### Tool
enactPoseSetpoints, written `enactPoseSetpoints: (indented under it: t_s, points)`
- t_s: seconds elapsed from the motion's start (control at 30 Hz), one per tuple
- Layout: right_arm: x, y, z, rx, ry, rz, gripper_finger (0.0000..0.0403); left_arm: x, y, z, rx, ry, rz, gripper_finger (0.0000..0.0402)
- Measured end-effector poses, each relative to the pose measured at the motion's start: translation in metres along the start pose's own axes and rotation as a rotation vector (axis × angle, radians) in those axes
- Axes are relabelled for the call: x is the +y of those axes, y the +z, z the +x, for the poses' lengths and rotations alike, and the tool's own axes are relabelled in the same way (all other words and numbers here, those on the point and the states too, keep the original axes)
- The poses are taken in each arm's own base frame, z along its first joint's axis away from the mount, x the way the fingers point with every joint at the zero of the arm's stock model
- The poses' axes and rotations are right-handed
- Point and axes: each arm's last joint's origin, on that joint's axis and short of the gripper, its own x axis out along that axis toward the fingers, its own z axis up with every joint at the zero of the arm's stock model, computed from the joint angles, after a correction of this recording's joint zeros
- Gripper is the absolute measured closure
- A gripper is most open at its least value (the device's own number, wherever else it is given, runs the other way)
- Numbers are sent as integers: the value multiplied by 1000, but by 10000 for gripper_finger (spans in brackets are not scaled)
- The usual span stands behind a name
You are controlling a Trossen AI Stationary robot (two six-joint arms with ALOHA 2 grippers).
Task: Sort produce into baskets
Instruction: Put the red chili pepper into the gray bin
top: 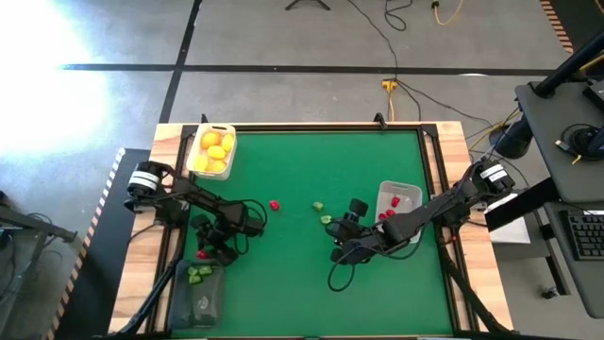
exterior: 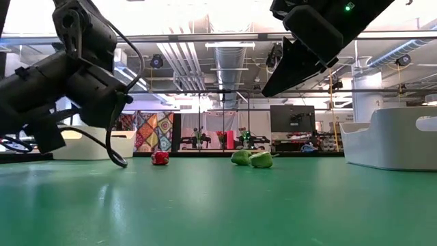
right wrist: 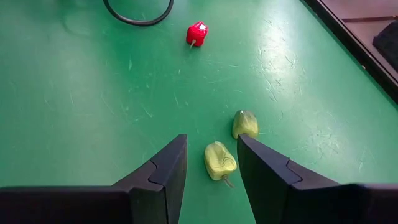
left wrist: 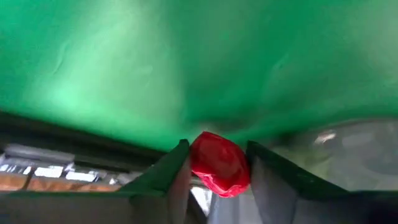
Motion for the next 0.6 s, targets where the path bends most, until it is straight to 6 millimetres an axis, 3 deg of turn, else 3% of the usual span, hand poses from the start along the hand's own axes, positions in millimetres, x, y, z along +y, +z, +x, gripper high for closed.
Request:
enactPoseSetpoints:
  t_s: [0.17,0.33,0.43,0.6]
  points:
    - [0,0,0,0,-1,-5,268,-1,-9,-12,49,59,14,315]
    - [-2,1,1,-1,-11,-13,268,-17,-23,-53,-49,146,79,318]
    - [-3,0,3,3,-18,-9,268,-31,-29,-86,-218,204,112,317]
    - [-4,-6,4,14,-22,7,268,-59,-41,-148,-663,249,203,317]
